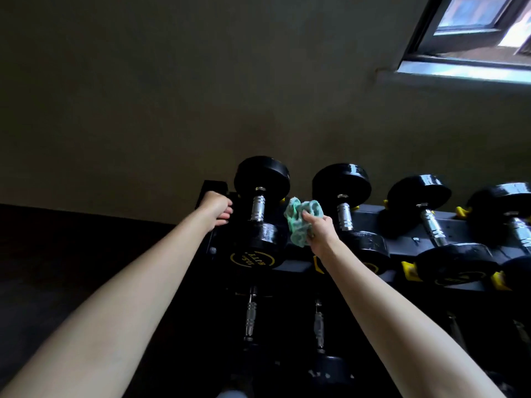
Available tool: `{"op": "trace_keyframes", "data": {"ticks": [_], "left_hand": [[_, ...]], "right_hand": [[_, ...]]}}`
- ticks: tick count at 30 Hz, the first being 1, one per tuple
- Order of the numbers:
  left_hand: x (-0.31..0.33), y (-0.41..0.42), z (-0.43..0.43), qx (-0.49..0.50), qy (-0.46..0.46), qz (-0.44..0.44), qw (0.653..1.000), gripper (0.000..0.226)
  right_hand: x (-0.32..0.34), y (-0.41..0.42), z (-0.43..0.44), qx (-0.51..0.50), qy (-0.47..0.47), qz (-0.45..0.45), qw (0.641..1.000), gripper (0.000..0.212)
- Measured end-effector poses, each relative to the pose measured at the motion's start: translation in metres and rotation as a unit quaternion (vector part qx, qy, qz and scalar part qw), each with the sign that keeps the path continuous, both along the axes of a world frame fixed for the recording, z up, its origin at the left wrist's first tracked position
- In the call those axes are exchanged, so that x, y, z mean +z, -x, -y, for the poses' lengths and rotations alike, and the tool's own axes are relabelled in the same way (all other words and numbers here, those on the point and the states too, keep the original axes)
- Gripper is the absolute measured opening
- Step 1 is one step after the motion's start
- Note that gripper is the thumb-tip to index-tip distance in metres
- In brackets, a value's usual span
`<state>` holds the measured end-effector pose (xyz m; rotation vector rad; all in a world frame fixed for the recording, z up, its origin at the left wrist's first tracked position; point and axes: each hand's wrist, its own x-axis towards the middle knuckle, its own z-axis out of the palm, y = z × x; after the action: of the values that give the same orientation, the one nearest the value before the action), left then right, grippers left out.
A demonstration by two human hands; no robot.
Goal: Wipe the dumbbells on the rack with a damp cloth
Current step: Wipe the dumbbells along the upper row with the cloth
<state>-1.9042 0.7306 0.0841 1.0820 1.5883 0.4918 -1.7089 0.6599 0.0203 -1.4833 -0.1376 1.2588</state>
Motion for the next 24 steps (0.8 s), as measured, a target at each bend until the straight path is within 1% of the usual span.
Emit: {"op": "trace_keyframes", "data": {"ticks": [1,3,6,9,12,14,17,20,24], "left_hand": [[-0.010,0.009,0.003,0.014,0.021,-0.010,1.000,0.022],[-0.022,0.023,0.008,0.023,0.052,-0.013,0.998,0.019],[-0.028,0.034,0.013,0.019,0.075,-0.001,0.997,0.024],[-0.029,0.039,0.013,0.020,0.075,0.013,0.997,0.038],[-0.027,0.042,0.010,0.027,0.072,0.026,0.997,0.041],[-0.027,0.044,0.008,0.032,0.071,0.036,0.996,0.043],[-0.026,0.048,0.002,0.046,0.072,0.046,0.995,0.043],[-0.027,0.054,-0.002,0.075,0.072,0.053,0.993,0.039],[-0.027,0.063,-0.006,0.091,0.070,0.067,0.991,0.038]], "right_hand": [[-0.004,0.005,-0.001,-0.003,0.004,0.021,1.000,0.038],[-0.011,0.014,-0.003,-0.011,0.009,0.049,0.999,0.033],[-0.013,0.026,-0.009,-0.014,0.008,0.096,0.995,0.031],[-0.003,0.037,-0.016,0.028,-0.001,0.152,0.988,0.028],[0.010,0.052,-0.025,0.088,0.001,0.235,0.968,0.027],[0.015,0.060,-0.032,0.108,0.003,0.273,0.956,0.031],[0.023,0.076,-0.041,0.133,-0.006,0.295,0.946,0.035],[0.029,0.096,-0.048,0.184,0.004,0.326,0.927,0.037],[0.032,0.113,-0.061,0.213,0.011,0.298,0.930,0.041]]}}
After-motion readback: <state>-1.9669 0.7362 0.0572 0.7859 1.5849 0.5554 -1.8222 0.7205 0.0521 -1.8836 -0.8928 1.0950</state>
